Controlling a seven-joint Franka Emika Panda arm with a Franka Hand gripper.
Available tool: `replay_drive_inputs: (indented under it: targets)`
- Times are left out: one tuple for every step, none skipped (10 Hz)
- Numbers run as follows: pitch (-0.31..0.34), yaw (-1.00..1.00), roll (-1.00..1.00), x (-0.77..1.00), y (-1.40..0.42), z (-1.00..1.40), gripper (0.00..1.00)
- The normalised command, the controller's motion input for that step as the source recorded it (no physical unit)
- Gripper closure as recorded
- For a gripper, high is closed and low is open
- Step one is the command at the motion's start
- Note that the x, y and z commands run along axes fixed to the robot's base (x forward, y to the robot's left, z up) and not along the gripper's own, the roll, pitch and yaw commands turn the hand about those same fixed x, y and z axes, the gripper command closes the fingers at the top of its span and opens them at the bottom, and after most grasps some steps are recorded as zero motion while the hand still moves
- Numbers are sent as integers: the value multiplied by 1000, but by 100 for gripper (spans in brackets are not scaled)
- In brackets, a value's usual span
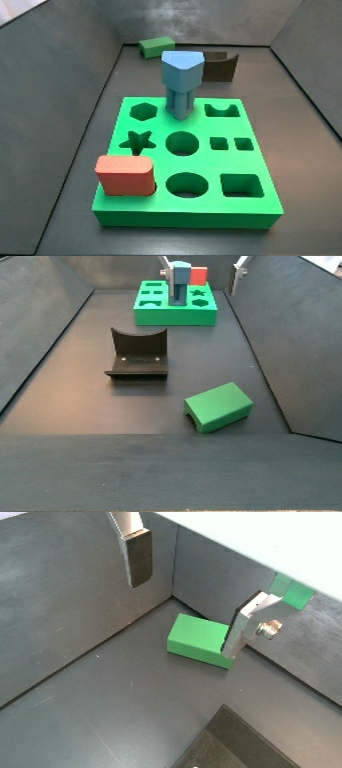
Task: Pick up the arch object. Move up. Place the arch object on the fixture. Regrasp the arch object. Rotate the arch object. Move to above the board. Insert the arch object.
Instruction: Pick up the arch object.
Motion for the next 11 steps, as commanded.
replay_drive_inputs:
  targets:
    - [0,-434,0,0,0,-57,0]
    - [41,-860,0,31,114,-129,0]
    - [46,-954,0,0,14,-174,0]
    - [59,-817,0,77,49,-166,0]
    - [89,-234,1,66,0,-14,0]
    - [40,-726,-19,0,80,-63,0]
    - [67,-849,0,-71,106,-251,0]
    - [130,-820,-4,-109,151,-460,0]
    - [161,-671,-23,-160,329,-617,0]
    - [199,-563,-37,-211,460,-771,0]
    - [187,-520,-33,-226,503,-797,0]
